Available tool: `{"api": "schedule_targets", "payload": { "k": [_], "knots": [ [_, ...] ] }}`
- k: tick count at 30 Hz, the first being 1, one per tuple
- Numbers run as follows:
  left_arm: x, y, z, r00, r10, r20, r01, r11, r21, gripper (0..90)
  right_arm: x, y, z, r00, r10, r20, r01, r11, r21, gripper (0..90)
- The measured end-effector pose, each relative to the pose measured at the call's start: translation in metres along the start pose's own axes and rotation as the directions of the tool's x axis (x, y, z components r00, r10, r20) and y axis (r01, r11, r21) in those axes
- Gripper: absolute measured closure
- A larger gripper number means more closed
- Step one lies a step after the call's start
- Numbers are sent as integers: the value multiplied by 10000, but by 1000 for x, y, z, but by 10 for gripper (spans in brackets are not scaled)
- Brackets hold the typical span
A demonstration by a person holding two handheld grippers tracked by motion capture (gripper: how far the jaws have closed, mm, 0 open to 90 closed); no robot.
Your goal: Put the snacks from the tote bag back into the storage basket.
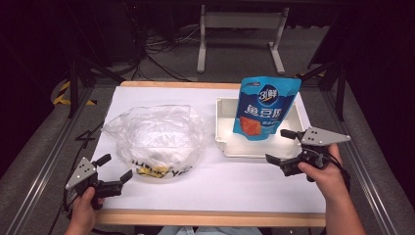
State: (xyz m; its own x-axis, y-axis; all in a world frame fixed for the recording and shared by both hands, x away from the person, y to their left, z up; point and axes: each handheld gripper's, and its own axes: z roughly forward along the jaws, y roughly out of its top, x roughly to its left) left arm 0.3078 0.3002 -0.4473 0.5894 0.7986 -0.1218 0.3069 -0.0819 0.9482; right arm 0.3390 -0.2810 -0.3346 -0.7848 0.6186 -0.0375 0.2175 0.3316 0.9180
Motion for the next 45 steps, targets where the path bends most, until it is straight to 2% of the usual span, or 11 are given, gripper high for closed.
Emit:
{"api": "schedule_targets", "payload": {
  "k": [7, 12, 15, 18, 21, 33, 37, 45],
  "knots": [
    [0, -1, 1, 10000, 0, -21, 0, 10000, -34, 2, 8, -24, 20, 9986, 202, -484, -204, 9998, -51, 35],
    [0, 0, 0, 10000, 15, 24, -15, 10000, 27, 2, 14, -33, 32, 9971, 120, -745, -132, 9998, -161, 35],
    [-1, -1, 0, 10000, -4, 53, 5, 10000, -72, 2, 15, -37, 36, 9962, 146, -853, -168, 9995, -253, 35],
    [-1, -1, 0, 10000, 0, 69, 0, 10000, -77, 2, 15, -48, 46, 9960, 284, -847, -309, 9991, -286, 35],
    [-1, -1, -1, 9999, -2, 111, 3, 9999, -104, 2, 16, -55, 52, 9969, 316, -727, -327, 9994, -147, 35],
    [-1, -1, 0, 9998, 95, 193, -93, 9999, -127, 2, 16, -79, 68, 9977, 623, -261, -627, 9979, -154, 37],
    [-2, -1, 0, 9998, 133, 150, -131, 9998, -121, 2, 18, -83, 71, 9987, 504, -17, -504, 9986, -167, 42],
    [-2, -2, 1, 9998, 150, 96, -148, 9998, -167, 2, 19, -84, 73, 9985, 521, 143, -519, 9985, -151, 42]
  ]
}}
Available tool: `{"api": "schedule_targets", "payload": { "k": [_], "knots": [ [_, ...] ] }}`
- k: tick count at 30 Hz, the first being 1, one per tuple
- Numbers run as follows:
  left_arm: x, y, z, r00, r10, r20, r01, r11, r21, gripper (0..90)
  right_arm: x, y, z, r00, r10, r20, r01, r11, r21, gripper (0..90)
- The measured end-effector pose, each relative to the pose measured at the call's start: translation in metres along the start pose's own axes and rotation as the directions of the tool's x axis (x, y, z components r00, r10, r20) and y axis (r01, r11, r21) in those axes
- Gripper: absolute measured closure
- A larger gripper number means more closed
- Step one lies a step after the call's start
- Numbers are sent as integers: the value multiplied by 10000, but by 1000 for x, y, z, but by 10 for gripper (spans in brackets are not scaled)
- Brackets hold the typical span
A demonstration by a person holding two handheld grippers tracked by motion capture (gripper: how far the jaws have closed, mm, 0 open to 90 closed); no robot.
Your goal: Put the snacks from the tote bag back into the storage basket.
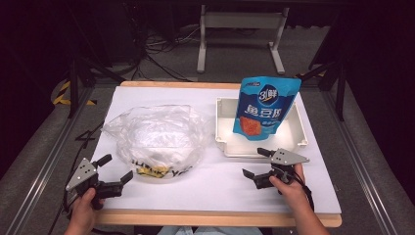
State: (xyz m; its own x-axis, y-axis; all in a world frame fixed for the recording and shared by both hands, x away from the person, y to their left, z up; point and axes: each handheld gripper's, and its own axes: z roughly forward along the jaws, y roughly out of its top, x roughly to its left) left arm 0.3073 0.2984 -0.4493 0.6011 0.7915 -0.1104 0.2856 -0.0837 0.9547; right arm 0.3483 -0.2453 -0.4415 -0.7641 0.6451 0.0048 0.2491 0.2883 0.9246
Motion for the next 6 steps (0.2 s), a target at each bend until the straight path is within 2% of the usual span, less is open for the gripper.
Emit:
{"api": "schedule_targets", "payload": {
  "k": [6],
  "knots": [
    [0, 0, 0, 9999, 49, -121, -50, 10000, -54, 2, 0, 0, 0, 9999, 48, 104, -46, 9999, -146, 42]
  ]
}}
